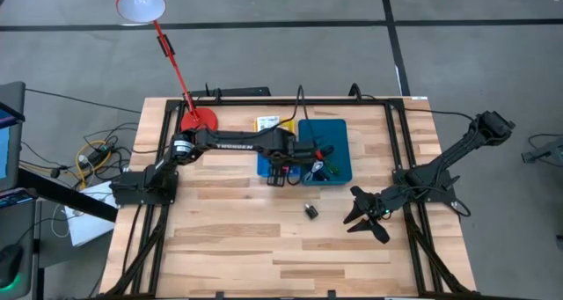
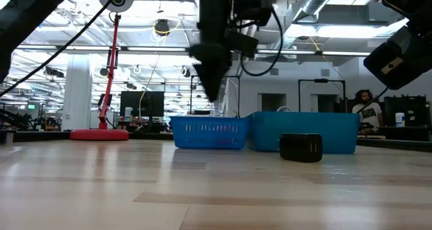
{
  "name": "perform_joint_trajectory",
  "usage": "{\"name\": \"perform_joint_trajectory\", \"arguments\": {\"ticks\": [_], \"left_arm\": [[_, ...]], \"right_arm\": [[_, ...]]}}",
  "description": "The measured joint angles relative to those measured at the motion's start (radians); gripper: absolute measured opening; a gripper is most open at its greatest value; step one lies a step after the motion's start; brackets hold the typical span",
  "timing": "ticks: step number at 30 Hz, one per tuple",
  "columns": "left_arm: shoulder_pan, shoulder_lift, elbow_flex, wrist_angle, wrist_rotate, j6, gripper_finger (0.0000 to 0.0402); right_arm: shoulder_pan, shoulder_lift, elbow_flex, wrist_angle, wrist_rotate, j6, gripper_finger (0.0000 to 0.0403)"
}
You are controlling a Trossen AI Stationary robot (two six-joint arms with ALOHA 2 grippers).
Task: Pick and place items into bin
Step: Put the black charger adapter into the dark blue bin
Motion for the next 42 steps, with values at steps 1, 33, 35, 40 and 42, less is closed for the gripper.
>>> {"name": "perform_joint_trajectory", "arguments": {"ticks": [1,33,35,40,42], "left_arm": [[0.0,0.0,0.011,-0.047,0.022,-0.009,0.0214],[-0.399,-1.067,-0.67,0.662,-0.165,-0.308,0.0215],[-0.412,-1.145,-0.783,0.76,-0.164,-0.309,0.0215],[-0.43,-1.304,-0.998,0.929,-0.122,-0.311,0.0215],[-0.434,-1.35,-1.048,0.96,-0.097,-0.311,0.0215]], "right_arm": [[0.0,0.0,0.0,0.0,0.004,0.0,0.0134],[-0.023,0.467,0.087,0.683,0.319,0.16,0.0131],[-0.023,0.538,0.117,0.733,0.351,0.203,0.013],[-0.045,0.702,0.213,0.796,0.339,0.288,0.0129],[-0.057,0.76,0.261,0.794,0.338,0.328,0.0129]]}}
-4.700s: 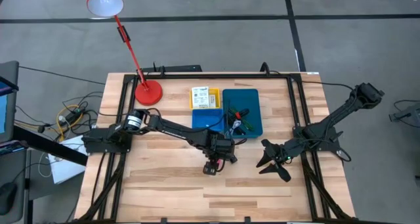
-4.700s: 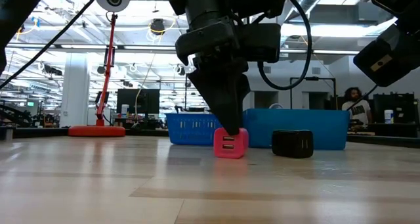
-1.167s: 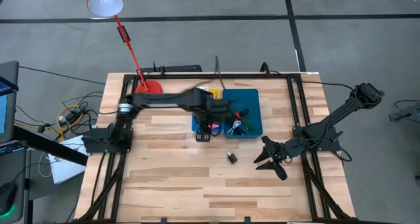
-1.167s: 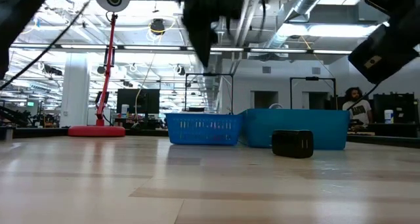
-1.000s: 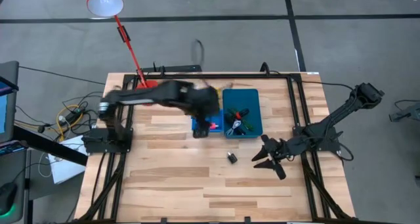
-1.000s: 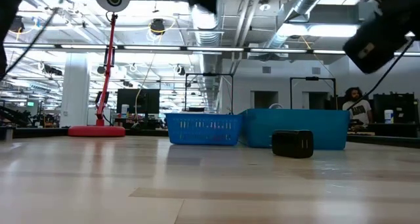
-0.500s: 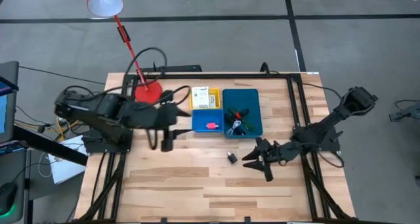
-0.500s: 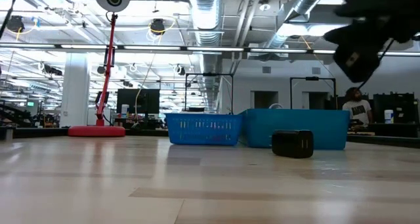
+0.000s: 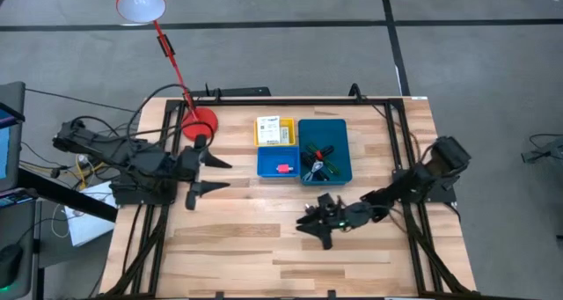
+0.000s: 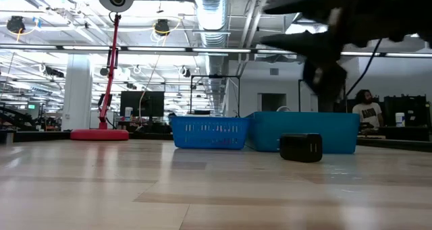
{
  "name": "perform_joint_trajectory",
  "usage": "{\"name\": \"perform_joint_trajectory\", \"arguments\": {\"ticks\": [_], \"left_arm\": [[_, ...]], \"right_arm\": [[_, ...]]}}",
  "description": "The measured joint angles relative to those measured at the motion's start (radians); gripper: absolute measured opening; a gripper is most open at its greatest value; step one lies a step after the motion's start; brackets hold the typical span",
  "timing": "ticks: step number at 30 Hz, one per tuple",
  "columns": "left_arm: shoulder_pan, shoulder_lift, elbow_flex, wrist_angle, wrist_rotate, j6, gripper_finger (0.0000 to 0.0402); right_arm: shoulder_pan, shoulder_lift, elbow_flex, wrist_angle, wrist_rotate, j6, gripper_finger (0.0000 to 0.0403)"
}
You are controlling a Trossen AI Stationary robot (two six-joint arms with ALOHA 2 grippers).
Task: Pick and place items into bin
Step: Put the black charger adapter into the dark blue bin
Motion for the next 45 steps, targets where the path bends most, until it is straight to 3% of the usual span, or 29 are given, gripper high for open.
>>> {"name": "perform_joint_trajectory", "arguments": {"ticks": [6,15,19,21,25,31,37,45], "left_arm": [[-0.018,-0.07,-0.079,0.016,0.03,0.0,0.0215],[-0.024,-0.072,-0.083,0.013,0.08,0.007,0.0215],[-0.024,-0.072,-0.083,0.015,0.082,0.005,0.0215],[-0.024,-0.072,-0.083,0.019,0.082,0.004,0.0215],[-0.024,-0.072,-0.082,0.028,0.082,0.003,0.0215],[-0.024,-0.072,-0.082,0.031,0.082,0.003,0.0215],[-0.023,-0.072,-0.082,0.028,0.081,0.021,0.0215],[-0.023,-0.072,-0.082,0.028,0.081,0.028,0.0215]], "right_arm": [[-0.003,0.111,0.131,-0.052,0.002,-0.054,0.0153],[0.009,0.126,0.274,-0.212,-0.019,-0.149,0.0237],[0.029,0.077,0.303,-0.393,0.037,-0.152,0.0249],[0.046,0.033,0.304,-0.538,0.122,-0.13,0.0248],[0.108,-0.04,0.308,-0.831,0.342,-0.007,0.0244],[0.219,-0.051,0.308,-1.14,0.577,0.352,0.0241],[0.243,0.057,0.309,-1.143,0.609,0.532,0.024],[0.216,0.172,0.308,-1.108,0.567,0.573,0.024]]}}
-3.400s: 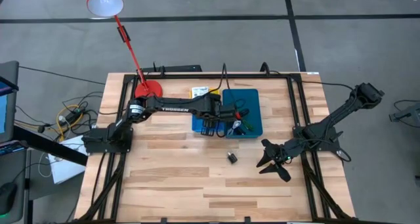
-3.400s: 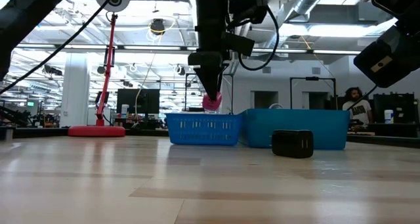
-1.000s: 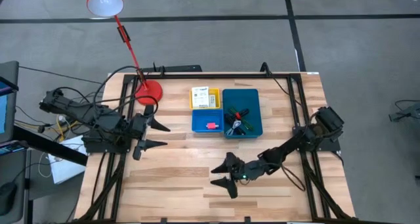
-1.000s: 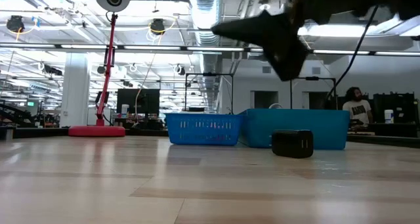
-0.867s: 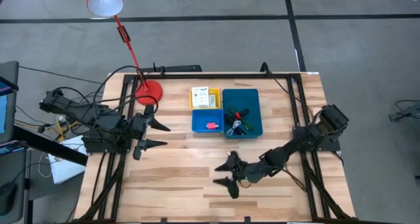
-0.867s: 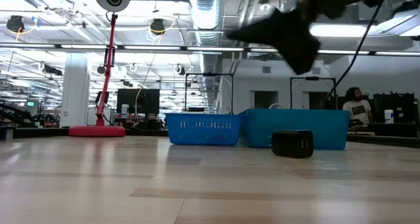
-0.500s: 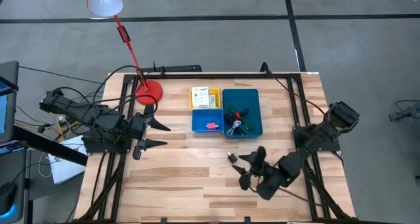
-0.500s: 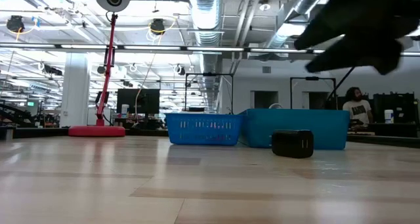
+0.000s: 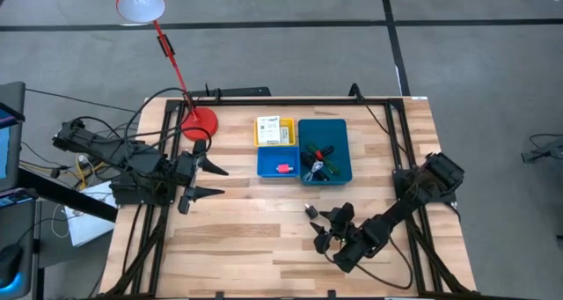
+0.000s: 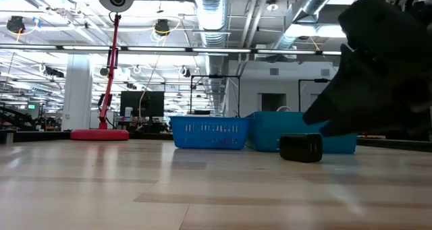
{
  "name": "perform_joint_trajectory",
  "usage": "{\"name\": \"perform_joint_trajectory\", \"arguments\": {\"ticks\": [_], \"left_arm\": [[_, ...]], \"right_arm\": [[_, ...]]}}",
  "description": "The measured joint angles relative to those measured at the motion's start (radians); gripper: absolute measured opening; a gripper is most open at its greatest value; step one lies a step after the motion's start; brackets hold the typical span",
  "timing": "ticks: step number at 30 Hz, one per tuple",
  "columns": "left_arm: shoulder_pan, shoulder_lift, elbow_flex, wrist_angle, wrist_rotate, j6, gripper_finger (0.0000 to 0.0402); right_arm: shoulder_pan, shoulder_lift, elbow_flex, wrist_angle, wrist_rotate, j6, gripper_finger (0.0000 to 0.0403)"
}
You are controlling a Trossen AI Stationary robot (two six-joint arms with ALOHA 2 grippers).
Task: Pick and place items into bin
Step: Put the black charger adapter into the dark blue bin
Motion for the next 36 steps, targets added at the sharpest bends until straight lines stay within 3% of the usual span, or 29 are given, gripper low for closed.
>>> {"name": "perform_joint_trajectory", "arguments": {"ticks": [19,36], "left_arm": [[0.0,0.0,0.0,-0.028,0.0,-0.001,0.0215],[0.0,0.0,0.0,-0.027,0.0,-0.007,0.0215]], "right_arm": [[-0.016,0.012,0.0,0.0,-0.045,-0.207,0.024],[-0.039,0.012,0.0,-0.01,-0.053,-0.21,0.024]]}}
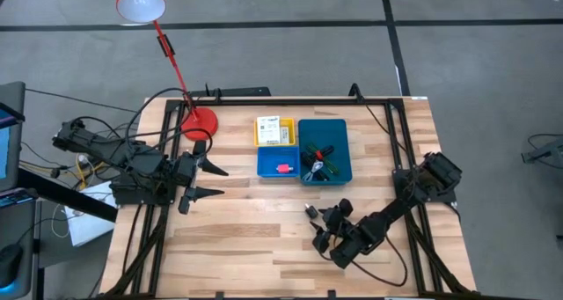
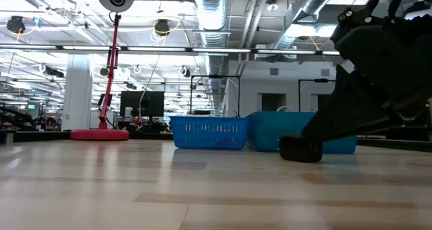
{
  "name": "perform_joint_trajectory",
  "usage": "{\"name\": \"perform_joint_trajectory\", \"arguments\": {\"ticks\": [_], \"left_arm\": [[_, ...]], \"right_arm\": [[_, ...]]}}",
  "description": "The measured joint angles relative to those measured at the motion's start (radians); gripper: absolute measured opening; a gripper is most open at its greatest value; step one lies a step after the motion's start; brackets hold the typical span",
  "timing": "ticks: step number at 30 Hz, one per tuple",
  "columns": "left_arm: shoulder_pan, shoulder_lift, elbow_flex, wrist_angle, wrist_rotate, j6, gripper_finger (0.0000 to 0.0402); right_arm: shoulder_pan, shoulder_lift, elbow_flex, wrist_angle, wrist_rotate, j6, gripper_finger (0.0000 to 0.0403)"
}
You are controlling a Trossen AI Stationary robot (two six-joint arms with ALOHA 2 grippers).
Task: Pick and place items into bin
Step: Put the black charger adapter into the dark blue bin
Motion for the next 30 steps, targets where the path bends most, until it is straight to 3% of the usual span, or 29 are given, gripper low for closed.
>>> {"name": "perform_joint_trajectory", "arguments": {"ticks": [30], "left_arm": [[0.0,0.0,0.0,-0.023,0.0,-0.018,0.0215]], "right_arm": [[-0.138,0.0,0.0,0.063,-0.155,-0.158,0.024]]}}
